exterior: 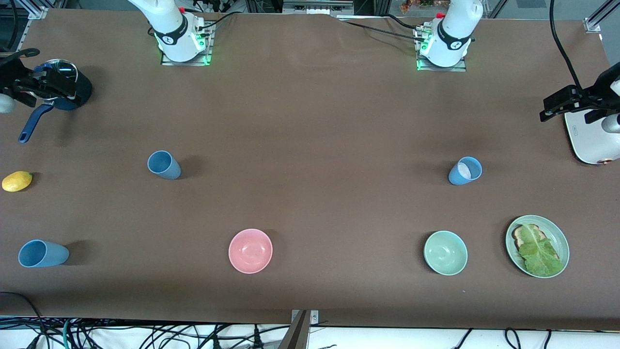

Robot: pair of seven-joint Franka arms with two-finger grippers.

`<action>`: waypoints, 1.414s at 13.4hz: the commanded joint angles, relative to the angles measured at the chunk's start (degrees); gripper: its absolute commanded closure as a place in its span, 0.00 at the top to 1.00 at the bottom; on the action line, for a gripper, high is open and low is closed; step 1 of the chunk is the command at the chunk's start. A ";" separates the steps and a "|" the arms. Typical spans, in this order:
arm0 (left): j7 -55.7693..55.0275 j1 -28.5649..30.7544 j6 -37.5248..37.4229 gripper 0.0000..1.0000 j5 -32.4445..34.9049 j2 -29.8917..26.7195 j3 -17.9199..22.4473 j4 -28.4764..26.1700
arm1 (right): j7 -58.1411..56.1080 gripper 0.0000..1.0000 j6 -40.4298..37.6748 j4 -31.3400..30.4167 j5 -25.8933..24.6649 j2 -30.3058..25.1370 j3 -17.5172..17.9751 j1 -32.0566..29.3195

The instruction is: Stack blue cups with both arms

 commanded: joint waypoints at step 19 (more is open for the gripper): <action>0.94 0.60 0.10 1.00 -0.49 -0.31 0.13 0.72 | -0.20 1.00 -0.87 0.51 0.47 -0.76 -0.01 -0.10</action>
